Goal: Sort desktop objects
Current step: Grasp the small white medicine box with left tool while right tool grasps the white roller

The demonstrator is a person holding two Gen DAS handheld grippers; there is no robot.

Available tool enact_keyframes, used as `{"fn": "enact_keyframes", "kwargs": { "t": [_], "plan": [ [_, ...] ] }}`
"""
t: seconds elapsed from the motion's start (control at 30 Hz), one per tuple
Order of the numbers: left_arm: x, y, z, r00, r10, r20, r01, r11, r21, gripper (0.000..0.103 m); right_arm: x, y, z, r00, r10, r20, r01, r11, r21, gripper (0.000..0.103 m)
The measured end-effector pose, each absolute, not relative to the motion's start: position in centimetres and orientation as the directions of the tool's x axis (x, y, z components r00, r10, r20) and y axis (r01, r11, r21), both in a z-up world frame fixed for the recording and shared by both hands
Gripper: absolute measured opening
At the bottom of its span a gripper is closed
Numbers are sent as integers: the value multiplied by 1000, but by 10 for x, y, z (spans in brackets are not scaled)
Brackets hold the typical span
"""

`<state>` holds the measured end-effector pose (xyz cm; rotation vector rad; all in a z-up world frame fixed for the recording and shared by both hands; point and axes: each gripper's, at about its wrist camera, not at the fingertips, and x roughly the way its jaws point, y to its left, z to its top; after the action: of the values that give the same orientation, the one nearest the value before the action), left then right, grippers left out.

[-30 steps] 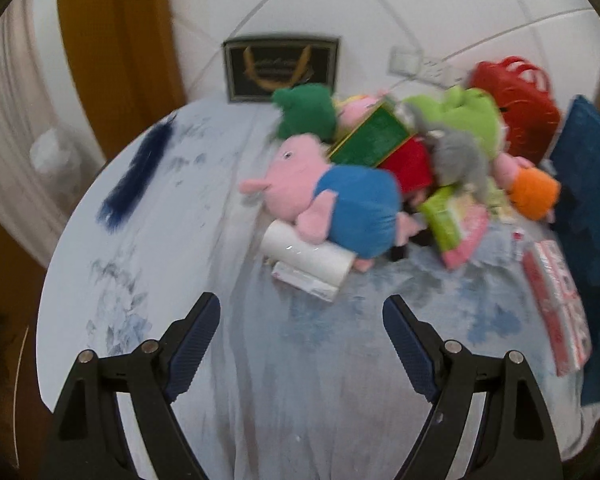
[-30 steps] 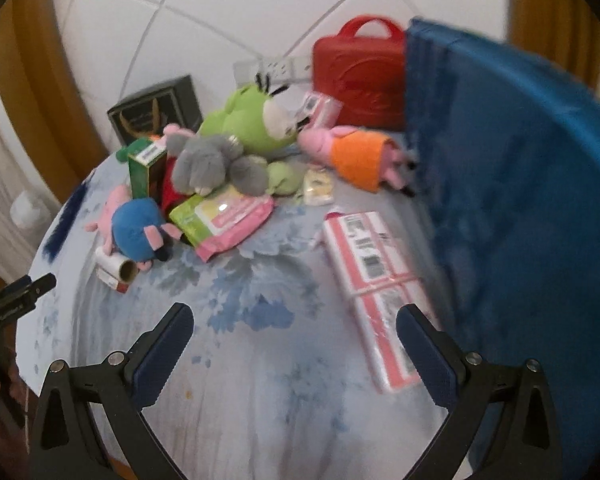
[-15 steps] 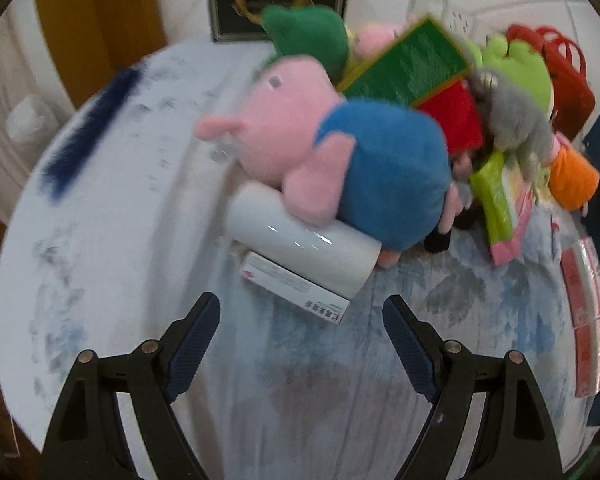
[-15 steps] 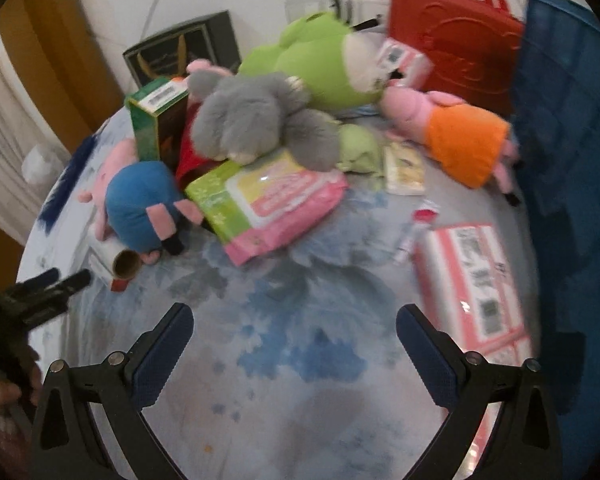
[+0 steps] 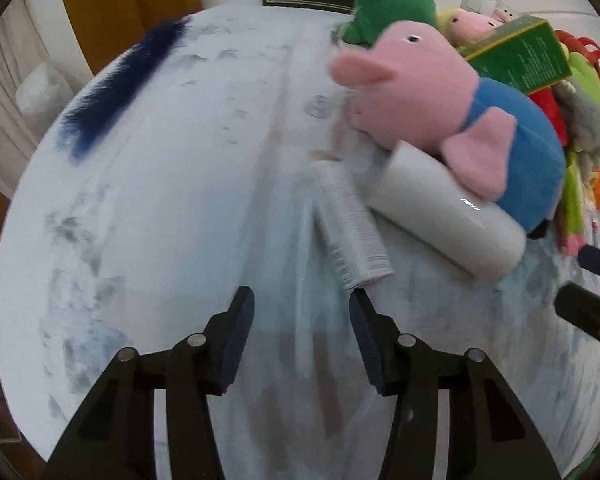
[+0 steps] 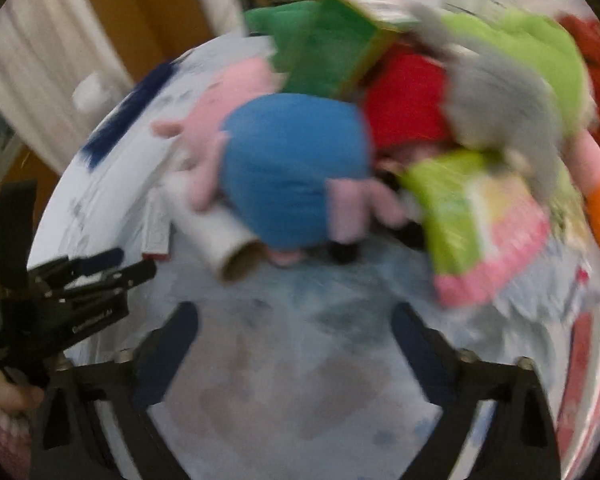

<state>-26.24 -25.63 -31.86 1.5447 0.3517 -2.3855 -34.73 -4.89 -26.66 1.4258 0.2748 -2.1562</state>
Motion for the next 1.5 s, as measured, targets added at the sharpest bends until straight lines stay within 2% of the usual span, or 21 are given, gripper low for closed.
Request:
{"fn": "enact_keyframes", "kwargs": {
  "t": [0.03, 0.27, 0.43, 0.5, 0.57, 0.6, 0.63, 0.67, 0.73, 0.77, 0.87, 1.0, 1.13, 1.4, 1.5],
  "plan": [
    [-261, -258, -317, -394, -87, -915, 360, -931, -66, 49, -347, -61, -267, -294, -322, -900, 558, -822, 112, 77],
    [-269, -257, -292, -474, -18, -881, 341, -925, -164, 49, -357, -100, -268, -290, -328, -899, 616, -783, 87, 77],
    [-300, -254, -319, -417, -22, -909, 342, -930, -134, 48, -371, -112, -268, -290, -314, -904, 620, -781, 72, 77],
    [-304, -251, -322, -438, -73, -896, 325, -942, -82, 49, -376, -112, -270, -278, -311, -909, 625, -777, 75, 79],
    [-304, -251, -326, -430, -86, -899, 309, -949, -57, 45, -376, -114, -271, -281, -302, -911, 631, -774, 61, 80],
    [-302, -253, -326, -429, -88, -899, 306, -951, -53, 37, -377, -115, -272, -278, -295, -914, 633, -772, 57, 80],
    [-299, -255, -327, -428, -85, -900, 303, -952, -54, 32, -375, -118, -274, -270, -283, -920, 643, -764, 46, 77],
    [-295, -257, -327, -432, -74, -899, 299, -952, -66, 32, -372, -121, -274, -270, -269, -924, 653, -757, 30, 74],
    [-286, -262, -328, -434, -53, -899, 295, -952, -86, 30, -364, -125, -276, -229, -283, -931, 672, -739, 59, 53],
    [-282, -264, -328, -434, -52, -900, 292, -953, -86, 30, -362, -125, -277, -210, -300, -931, 672, -736, 86, 51],
    [-280, -265, -327, -441, -33, -897, 274, -957, -100, 30, -364, -126, -280, -206, -314, -927, 661, -743, 105, 51],
    [-287, -266, -322, -446, -22, -895, 271, -956, -111, 30, -375, -135, -298, -174, -301, -938, 654, -747, 118, 59],
    [-292, -265, -323, -444, 8, -896, 252, -959, -133, 29, -370, -137, -306, -160, -283, -946, 640, -759, 119, 48],
    [-299, -261, -323, -445, -40, -894, 264, -960, -89, 29, -370, -128, -303, -193, -261, -946, 621, -779, 88, 49],
    [-301, -263, -324, -445, -48, -894, 270, -959, -83, 27, -375, -127, -308, -201, -260, -945, 605, -791, 89, 52]
  ]
}}
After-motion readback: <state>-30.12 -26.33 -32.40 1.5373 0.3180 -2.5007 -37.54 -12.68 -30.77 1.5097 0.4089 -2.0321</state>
